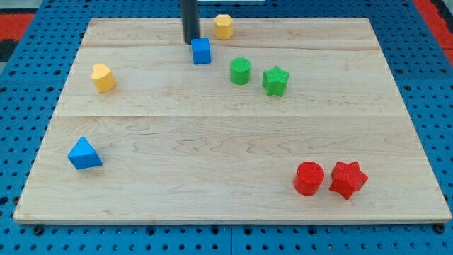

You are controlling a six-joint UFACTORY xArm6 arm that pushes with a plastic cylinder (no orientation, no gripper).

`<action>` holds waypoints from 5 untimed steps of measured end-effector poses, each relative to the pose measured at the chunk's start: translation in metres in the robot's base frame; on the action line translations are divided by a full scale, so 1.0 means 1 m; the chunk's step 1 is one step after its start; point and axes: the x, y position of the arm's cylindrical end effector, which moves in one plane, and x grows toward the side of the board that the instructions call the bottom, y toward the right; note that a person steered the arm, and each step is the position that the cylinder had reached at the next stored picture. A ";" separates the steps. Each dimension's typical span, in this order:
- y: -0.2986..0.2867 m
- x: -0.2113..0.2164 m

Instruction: Move the blue cube to the top right of the board

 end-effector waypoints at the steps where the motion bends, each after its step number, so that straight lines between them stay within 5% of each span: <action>1: -0.028 0.011; 3: 0.041 0.015; 5: 0.023 0.040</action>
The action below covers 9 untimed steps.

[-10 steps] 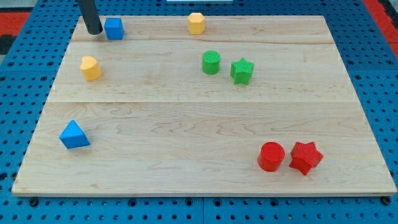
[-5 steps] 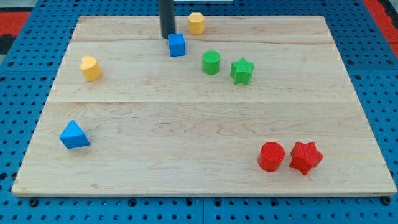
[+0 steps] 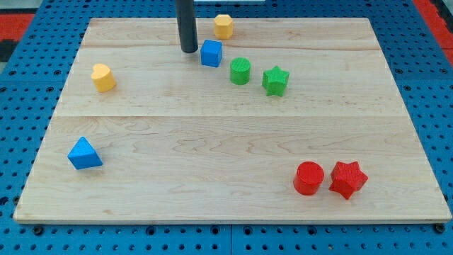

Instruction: Move the blue cube to the top right of the board

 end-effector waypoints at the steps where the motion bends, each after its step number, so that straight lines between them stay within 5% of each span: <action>1: 0.049 -0.008; 3: 0.218 -0.060; 5: 0.185 -0.002; 6: 0.222 0.014; 8: 0.228 -0.019; 9: 0.142 -0.009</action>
